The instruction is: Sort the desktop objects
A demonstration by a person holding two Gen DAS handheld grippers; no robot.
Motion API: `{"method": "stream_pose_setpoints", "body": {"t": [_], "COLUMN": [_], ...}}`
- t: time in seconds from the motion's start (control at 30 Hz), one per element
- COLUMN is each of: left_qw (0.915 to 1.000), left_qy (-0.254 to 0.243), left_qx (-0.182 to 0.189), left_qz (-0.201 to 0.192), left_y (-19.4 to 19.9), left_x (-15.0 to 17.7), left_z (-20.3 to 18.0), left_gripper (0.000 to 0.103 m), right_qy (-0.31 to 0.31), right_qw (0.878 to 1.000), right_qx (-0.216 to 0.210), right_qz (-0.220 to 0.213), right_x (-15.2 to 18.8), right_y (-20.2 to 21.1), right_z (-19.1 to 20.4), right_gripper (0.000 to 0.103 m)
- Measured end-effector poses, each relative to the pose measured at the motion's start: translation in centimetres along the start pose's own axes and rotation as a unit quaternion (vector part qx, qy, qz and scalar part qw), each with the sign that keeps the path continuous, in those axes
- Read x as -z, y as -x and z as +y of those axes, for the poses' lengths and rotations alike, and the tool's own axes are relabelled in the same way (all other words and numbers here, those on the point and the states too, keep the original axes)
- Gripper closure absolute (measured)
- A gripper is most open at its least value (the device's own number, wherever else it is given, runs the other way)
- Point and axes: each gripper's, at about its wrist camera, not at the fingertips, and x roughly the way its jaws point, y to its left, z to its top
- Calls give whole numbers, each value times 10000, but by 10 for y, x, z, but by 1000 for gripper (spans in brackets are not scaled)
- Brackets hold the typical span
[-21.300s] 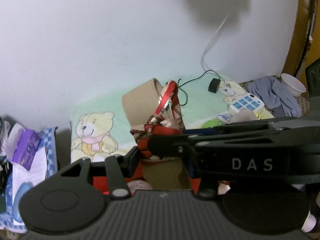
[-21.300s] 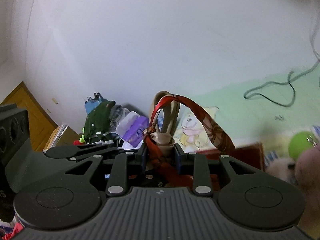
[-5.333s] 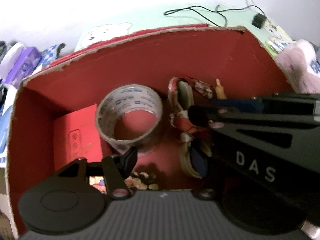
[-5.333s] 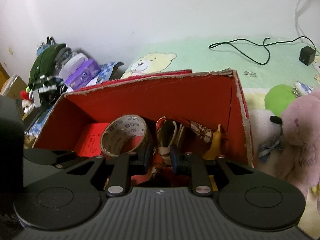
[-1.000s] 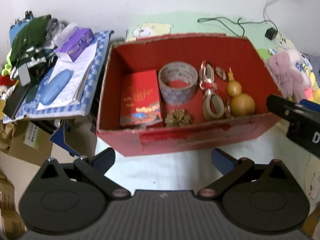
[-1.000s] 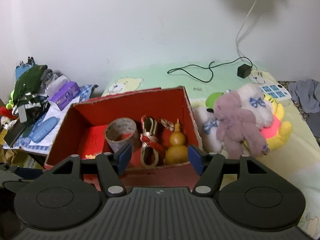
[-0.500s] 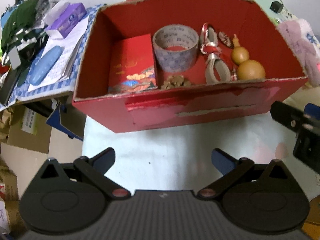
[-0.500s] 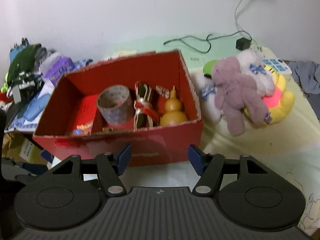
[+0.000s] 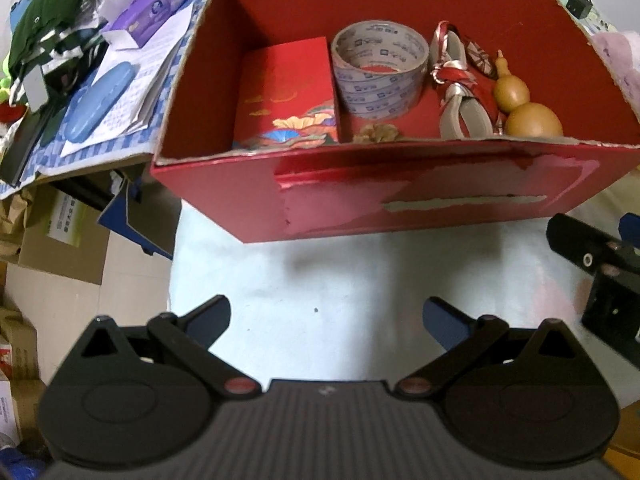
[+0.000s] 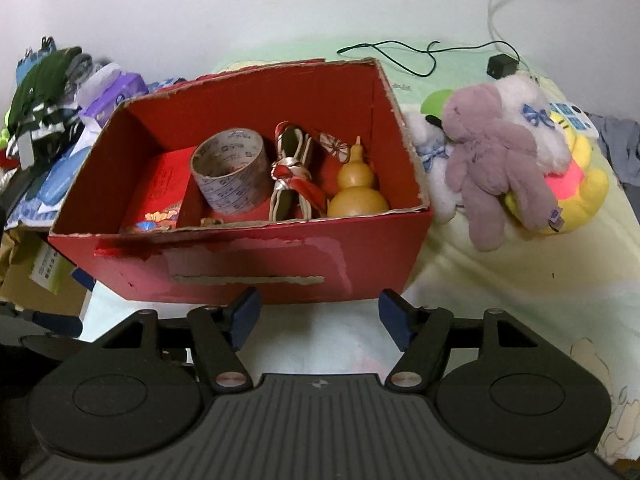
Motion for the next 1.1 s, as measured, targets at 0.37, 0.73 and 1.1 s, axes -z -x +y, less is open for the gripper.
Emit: {"method": "stream_pose_setpoints", "body": {"t": [0.37, 0.73, 1.1], "left_qw": [10000, 9998, 9985], "left_qy": [-33, -17, -31], "left_qx": [6, -47, -5], "left_qz": [-68, -174, -544], "left_y": [2, 10, 39], "left_x": [1, 1, -3], "left_z": [1, 2, 5], "left_gripper": [1, 1, 1], "right_qy": [205, 174, 94], "right_qw": [9998, 9998, 9997], "right_qx": [52, 22, -203], "right_qz": [-35, -8, -112], "right_x": [-3, -3, -13], "right_y": [-1, 2, 17], "right_z": [11, 14, 10], "right_gripper": [33, 31, 31]}}
